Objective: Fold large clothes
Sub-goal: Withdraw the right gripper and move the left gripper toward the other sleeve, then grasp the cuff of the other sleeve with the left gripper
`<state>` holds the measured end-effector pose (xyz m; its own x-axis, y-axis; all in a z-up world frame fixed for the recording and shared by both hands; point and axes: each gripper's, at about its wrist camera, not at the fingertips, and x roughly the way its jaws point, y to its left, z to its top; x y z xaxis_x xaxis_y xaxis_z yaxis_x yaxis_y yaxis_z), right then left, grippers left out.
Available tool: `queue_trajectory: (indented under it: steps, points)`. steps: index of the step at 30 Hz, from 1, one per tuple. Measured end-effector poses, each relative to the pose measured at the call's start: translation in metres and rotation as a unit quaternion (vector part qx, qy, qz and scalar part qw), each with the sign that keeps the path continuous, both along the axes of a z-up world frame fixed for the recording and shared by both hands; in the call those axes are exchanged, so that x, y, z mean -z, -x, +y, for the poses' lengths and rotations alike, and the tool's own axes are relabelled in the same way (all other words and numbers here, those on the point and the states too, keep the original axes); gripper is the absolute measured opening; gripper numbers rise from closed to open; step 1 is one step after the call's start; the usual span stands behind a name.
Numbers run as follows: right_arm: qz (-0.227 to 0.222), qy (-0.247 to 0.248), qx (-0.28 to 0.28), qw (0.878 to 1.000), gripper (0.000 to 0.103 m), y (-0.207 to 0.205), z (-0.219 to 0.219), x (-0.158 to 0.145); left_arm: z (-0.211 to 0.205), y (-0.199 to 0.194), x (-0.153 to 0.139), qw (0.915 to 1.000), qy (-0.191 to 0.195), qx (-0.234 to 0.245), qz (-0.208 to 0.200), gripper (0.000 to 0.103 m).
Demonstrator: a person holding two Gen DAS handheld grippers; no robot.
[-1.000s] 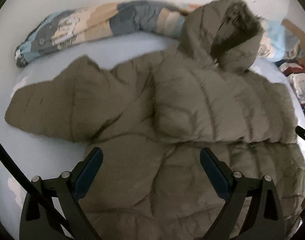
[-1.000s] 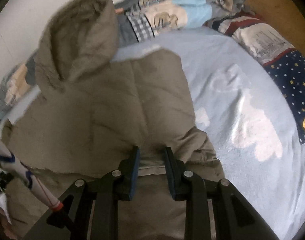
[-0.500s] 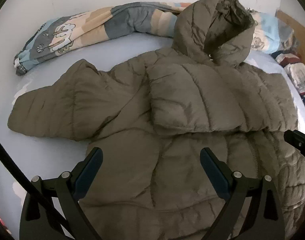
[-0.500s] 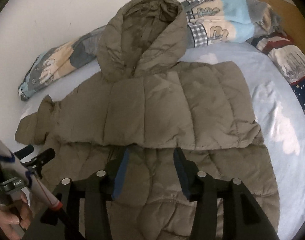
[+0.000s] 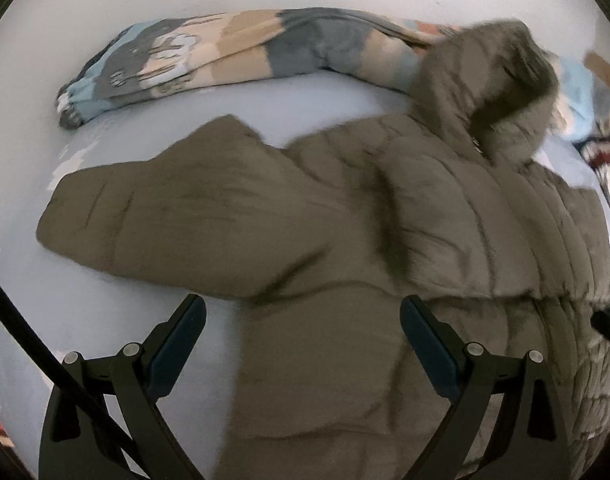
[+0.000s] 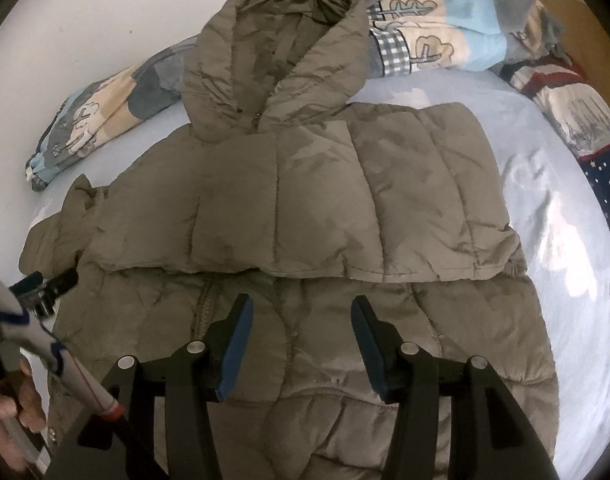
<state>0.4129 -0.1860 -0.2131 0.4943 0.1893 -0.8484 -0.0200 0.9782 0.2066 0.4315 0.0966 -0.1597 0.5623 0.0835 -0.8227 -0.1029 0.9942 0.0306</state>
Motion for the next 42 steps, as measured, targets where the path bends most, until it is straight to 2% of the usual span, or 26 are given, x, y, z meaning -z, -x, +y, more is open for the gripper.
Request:
queue_trajectory:
  steps: [7, 15, 23, 29, 33, 37, 40, 42]
  points:
    - [-0.005, -0.001, -0.009, 1.000, 0.057, 0.002, 0.007, -0.006, 0.078, 0.001, -0.007, 0.9962, 0.034, -0.080, -0.005, 0.097]
    - [-0.017, -0.003, -0.020, 1.000, 0.058, 0.006, 0.019, -0.017, 0.149, 0.020, -0.013, 0.9898, 0.039, -0.136, -0.016, 0.097]
    - [-0.028, -0.002, -0.029, 0.999, 0.062, 0.011, 0.026, -0.026, 0.201, 0.031, -0.009, 0.9800, 0.069, -0.185, -0.019, 0.097]
    - [-0.038, -0.006, -0.040, 0.998, 0.062, 0.012, 0.036, -0.034, 0.226, 0.032, -0.006, 0.9760, 0.073, -0.204, -0.018, 0.097]
    - [-0.066, 0.004, -0.075, 0.995, 0.065, 0.016, 0.056, -0.045, 0.258, 0.031, -0.004, 0.9675, 0.098, -0.232, -0.019, 0.097]
    - [-0.065, 0.002, -0.094, 0.993, 0.066, 0.019, 0.068, -0.043, 0.293, 0.026, -0.003, 0.9589, 0.122, -0.255, -0.021, 0.097]
    - [-0.067, 0.012, -0.097, 0.993, 0.066, 0.021, 0.074, -0.041, 0.328, 0.025, -0.002, 0.9425, 0.174, -0.283, -0.032, 0.097]
    - [-0.069, 0.006, -0.103, 0.992, 0.066, 0.023, 0.078, -0.041, 0.346, 0.025, 0.000, 0.9326, 0.199, -0.298, -0.041, 0.088]
